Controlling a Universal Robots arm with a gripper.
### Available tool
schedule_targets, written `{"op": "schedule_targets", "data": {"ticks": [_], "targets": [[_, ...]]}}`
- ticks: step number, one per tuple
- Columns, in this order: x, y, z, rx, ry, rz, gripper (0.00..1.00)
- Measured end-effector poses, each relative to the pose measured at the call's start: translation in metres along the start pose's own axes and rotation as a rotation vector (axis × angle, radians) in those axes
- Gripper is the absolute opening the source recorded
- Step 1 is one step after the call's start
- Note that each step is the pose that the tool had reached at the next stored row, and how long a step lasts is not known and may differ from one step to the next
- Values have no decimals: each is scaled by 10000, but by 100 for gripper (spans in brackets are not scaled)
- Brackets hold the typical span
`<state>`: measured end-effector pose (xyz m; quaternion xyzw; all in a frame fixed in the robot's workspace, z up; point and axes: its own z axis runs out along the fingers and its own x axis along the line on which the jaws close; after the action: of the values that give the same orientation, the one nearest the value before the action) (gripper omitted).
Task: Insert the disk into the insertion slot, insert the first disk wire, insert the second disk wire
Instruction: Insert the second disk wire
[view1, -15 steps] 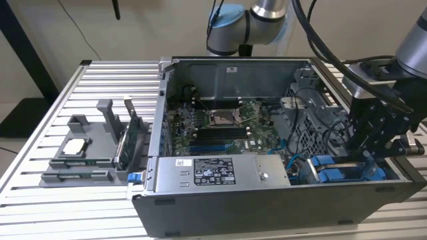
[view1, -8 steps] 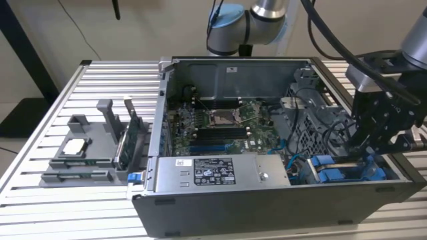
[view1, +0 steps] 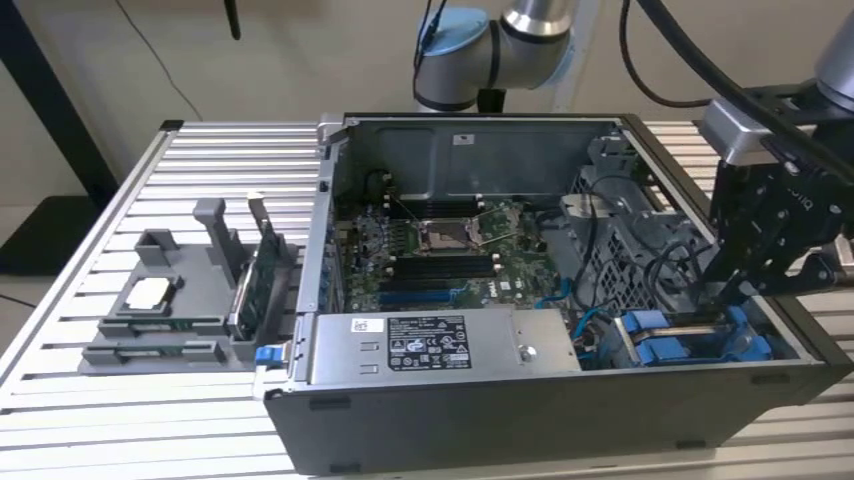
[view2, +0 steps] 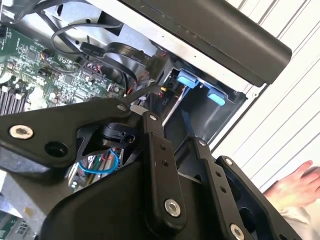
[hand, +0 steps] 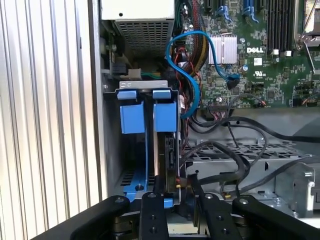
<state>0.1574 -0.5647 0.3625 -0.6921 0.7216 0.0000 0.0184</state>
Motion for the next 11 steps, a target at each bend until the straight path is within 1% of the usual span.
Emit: {"op": "schedule_targets", "data": {"ticks": [11], "targets": [[-115, -4, -60, -12, 24, 7, 33]]}}
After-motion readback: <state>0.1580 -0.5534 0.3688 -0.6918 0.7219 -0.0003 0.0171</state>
